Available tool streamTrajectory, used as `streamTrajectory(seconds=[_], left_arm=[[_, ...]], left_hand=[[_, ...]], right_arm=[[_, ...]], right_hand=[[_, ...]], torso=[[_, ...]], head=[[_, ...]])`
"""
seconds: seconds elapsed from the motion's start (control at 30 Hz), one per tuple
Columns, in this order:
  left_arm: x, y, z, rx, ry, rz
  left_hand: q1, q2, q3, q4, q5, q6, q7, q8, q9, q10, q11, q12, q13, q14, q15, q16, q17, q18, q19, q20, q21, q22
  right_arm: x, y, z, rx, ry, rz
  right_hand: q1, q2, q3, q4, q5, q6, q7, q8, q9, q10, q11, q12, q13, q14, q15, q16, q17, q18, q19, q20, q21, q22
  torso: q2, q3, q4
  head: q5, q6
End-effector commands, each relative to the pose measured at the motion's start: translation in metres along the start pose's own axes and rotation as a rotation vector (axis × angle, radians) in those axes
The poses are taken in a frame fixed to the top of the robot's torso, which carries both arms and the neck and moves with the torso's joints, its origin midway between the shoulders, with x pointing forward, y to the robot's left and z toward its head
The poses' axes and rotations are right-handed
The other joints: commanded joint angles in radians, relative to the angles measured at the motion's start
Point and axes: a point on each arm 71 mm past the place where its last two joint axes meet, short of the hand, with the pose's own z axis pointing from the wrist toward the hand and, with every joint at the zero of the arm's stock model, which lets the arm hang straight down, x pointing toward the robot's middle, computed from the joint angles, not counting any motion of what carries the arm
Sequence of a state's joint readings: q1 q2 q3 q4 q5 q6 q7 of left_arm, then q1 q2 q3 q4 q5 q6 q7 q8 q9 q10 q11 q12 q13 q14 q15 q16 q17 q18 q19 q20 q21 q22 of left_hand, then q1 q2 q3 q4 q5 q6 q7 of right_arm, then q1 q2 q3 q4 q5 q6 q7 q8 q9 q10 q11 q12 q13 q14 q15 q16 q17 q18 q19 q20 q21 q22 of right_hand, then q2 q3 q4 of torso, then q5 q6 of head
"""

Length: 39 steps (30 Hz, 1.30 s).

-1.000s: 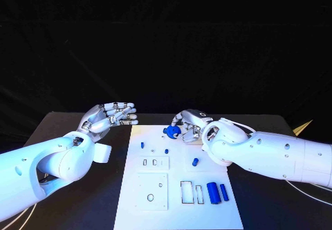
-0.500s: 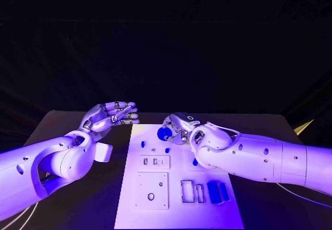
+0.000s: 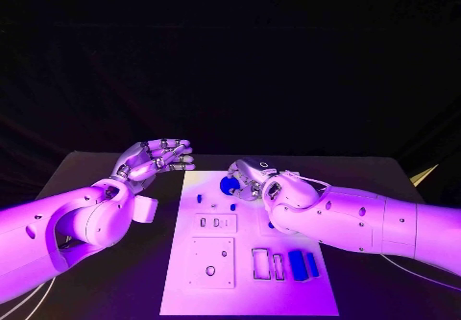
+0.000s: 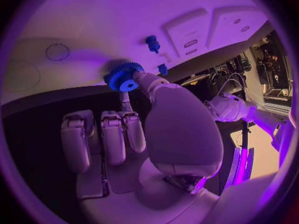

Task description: Assemble the parts on the task board

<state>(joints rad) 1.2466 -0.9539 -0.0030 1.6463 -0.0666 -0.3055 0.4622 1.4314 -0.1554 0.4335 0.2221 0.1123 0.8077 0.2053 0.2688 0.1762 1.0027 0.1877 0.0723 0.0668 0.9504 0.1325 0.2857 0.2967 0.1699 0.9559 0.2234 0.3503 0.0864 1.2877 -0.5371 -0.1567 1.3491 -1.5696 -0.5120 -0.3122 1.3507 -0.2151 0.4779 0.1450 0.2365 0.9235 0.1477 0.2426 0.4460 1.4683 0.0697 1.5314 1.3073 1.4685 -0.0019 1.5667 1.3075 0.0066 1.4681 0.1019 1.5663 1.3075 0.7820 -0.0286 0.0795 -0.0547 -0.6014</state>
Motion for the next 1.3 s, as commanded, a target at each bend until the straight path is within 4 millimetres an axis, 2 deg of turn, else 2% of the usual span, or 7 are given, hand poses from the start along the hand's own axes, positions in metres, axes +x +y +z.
streamTrajectory(seconds=[0.03,0.4,1.07,1.1,1.23,1.27,1.3], left_arm=[[0.0021,-0.0012,0.0,0.004,0.019,-0.012],[0.0019,-0.0013,-0.0003,0.002,0.02,-0.012],[0.0013,-0.0005,-0.0001,-0.007,0.022,-0.013],[0.0012,-0.0004,-0.0001,-0.007,0.022,-0.013],[0.0008,-0.0004,-0.0001,-0.008,0.021,-0.013],[0.0007,-0.0004,-0.0001,-0.008,0.021,-0.013],[0.0007,-0.0004,-0.0001,-0.008,0.021,-0.013]], left_hand=[[-0.005,0.0,0.006,0.0,-0.005,-0.009,0.045,-0.004,0.0,0.002,0.004,-0.004,0.001,0.001,0.006,-0.005,0.001,0.013,0.002,0.007,-0.005,-0.001],[-0.007,0.0,0.006,0.0,-0.006,-0.008,0.045,-0.004,0.0,0.003,0.004,-0.004,0.001,0.002,0.006,-0.007,0.003,0.013,0.003,0.008,-0.007,-0.002],[-0.009,0.0,0.006,0.001,-0.006,-0.009,0.045,-0.005,0.0,0.003,0.004,-0.005,0.001,0.002,0.007,-0.008,0.003,0.013,0.003,0.008,-0.007,-0.003],[-0.009,0.0,0.006,0.001,-0.006,-0.009,0.045,-0.005,0.0,0.003,0.004,-0.005,0.001,0.002,0.007,-0.008,0.003,0.013,0.003,0.008,-0.007,-0.003],[-0.009,0.0,0.006,0.001,-0.006,-0.009,0.045,-0.005,0.0,0.003,0.004,-0.005,0.001,0.002,0.007,-0.008,0.003,0.013,0.003,0.008,-0.007,-0.003],[-0.009,0.0,0.006,0.001,-0.006,-0.009,0.045,-0.005,0.0,0.003,0.004,-0.005,0.001,0.002,0.007,-0.008,0.003,0.013,0.003,0.008,-0.007,-0.003],[-0.009,0.0,0.006,0.001,-0.006,-0.009,0.045,-0.005,0.0,0.003,0.004,-0.005,0.001,0.002,0.007,-0.008,0.003,0.013,0.003,0.008,-0.007,-0.003]], right_arm=[[0.0018,-0.0002,0.0006,-0.002,0.005,-0.023],[0.0081,0.0044,0.0028,-0.01,0.034,-0.013],[0.0109,0.0033,0.001,0.006,0.025,0.003],[0.0108,0.0033,0.001,0.005,0.024,0.004],[0.0113,0.003,0.0011,0.006,0.03,0.009],[0.0115,0.0028,0.001,0.006,0.033,0.01],[0.0118,0.0025,0.0009,0.007,0.037,0.012]], right_hand=[[-0.01,0.004,0.006,-0.001,0.001,0.006,-0.001,0.001,0.0,0.066,-0.007,0.002,0.219,0.102,-0.007,0.004,0.263,-0.007,0.103,-0.006,0.004,0.263],[-0.049,-0.018,0.001,0.004,-0.015,-0.023,0.009,-0.026,-0.01,0.056,0.002,-0.009,0.207,0.102,0.0,0.004,0.263,-0.007,0.103,-0.001,0.004,0.263],[-0.074,-0.026,-0.01,0.013,-0.024,-0.022,0.01,-0.033,-0.012,0.048,0.004,-0.017,0.199,0.102,0.003,0.004,0.263,-0.007,0.103,0.002,0.004,0.263],[-0.083,-0.029,-0.021,0.015,-0.059,-0.044,0.014,-0.048,-0.017,0.039,0.008,-0.028,0.188,0.102,0.006,0.004,0.263,-0.007,0.103,0.004,0.004,0.263],[-0.077,-0.018,-0.082,0.021,-0.091,-0.107,0.034,-0.1,-0.034,0.027,0.026,-0.04,0.176,0.102,0.022,0.004,0.263,-0.007,0.103,0.018,0.004,0.263],[-0.072,-0.01,-0.115,0.029,-0.099,-0.113,0.037,-0.109,-0.037,0.026,0.03,-0.042,0.174,0.102,0.024,0.004,0.263,-0.007,0.103,0.023,0.004,0.263],[-0.062,0.005,-0.192,0.058,-0.112,-0.113,0.039,-0.121,-0.042,0.025,0.034,-0.043,0.174,0.102,0.03,0.004,0.263,-0.007,0.103,0.026,0.004,0.263]], torso=[[0.0,0.0005,-0.0012],[-0.001,0.0001,-0.0001],[-0.001,0.0003,-0.0003],[-0.001,0.0004,-0.0001],[-0.001,0.0006,-0.0001],[-0.001,0.0006,-0.0001],[-0.001,0.0005,-0.0001]], head=[[0.0,-0.001],[0.001,-0.004],[-0.004,0.0],[-0.003,0.001],[-0.003,0.001],[-0.003,0.001],[-0.003,0.001]])
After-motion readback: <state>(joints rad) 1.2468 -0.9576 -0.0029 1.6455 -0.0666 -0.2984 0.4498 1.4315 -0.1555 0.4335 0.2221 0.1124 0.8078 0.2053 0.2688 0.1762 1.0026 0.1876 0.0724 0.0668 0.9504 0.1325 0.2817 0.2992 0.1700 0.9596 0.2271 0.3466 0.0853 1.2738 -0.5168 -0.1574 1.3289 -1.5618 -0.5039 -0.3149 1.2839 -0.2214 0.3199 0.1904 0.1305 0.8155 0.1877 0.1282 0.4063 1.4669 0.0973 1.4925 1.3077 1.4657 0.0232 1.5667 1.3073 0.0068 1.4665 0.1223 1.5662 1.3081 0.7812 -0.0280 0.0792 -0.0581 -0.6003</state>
